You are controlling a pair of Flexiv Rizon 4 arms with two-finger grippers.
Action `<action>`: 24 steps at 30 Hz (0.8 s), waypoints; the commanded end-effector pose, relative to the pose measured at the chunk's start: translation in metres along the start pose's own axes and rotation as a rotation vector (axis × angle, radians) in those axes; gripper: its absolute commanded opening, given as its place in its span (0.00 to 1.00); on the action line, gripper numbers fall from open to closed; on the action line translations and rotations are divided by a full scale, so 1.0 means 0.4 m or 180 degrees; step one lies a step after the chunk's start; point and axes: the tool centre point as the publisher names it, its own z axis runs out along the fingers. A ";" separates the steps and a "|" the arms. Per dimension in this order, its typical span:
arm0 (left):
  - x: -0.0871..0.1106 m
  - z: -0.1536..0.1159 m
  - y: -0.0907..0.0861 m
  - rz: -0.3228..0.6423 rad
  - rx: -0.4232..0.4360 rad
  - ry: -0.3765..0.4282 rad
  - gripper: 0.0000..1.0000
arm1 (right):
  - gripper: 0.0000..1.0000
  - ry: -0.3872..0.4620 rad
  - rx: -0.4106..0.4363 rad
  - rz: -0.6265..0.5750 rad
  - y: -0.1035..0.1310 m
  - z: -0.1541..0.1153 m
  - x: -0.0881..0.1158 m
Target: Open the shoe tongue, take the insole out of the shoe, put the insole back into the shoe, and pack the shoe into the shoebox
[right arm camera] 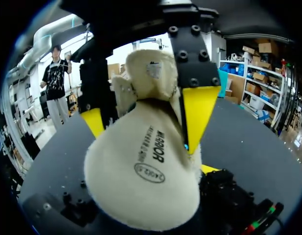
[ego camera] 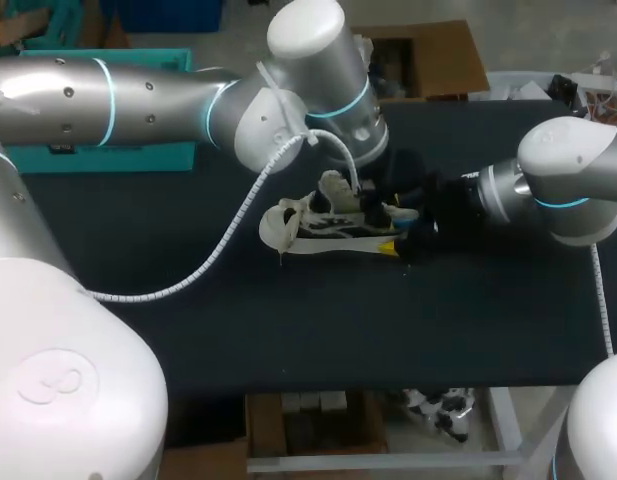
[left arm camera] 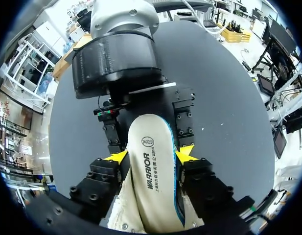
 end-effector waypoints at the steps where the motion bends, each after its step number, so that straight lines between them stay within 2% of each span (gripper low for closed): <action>1: -0.020 0.019 -0.011 -0.0041 -0.0032 -0.0021 0.51 | 0.00 0.0003 -0.0013 -0.0005 -0.005 0.005 0.002; 4: -0.030 0.014 -0.007 -0.0078 -0.0012 -0.0043 0.48 | 0.00 0.0003 -0.0013 -0.0005 -0.005 0.005 0.002; 7: -0.041 0.003 0.000 -0.0126 0.0000 -0.0078 0.38 | 0.00 0.0003 -0.0013 -0.0005 -0.005 0.005 0.002; 14: -0.053 -0.021 0.025 -0.0242 0.0009 -0.0159 0.36 | 0.00 0.0003 -0.0013 -0.0005 -0.005 0.005 0.002; 16: -0.054 -0.026 0.030 -0.0255 0.0041 -0.0145 0.27 | 0.00 0.0003 -0.0013 -0.0005 -0.005 0.005 0.002; 19: -0.047 -0.036 0.033 -0.0255 0.0079 -0.0141 0.00 | 0.00 0.0003 -0.0013 -0.0005 -0.005 0.005 0.002; 24: -0.025 -0.059 0.033 -0.0210 0.0129 -0.0149 0.00 | 0.00 0.0003 -0.0013 -0.0005 -0.005 0.005 0.002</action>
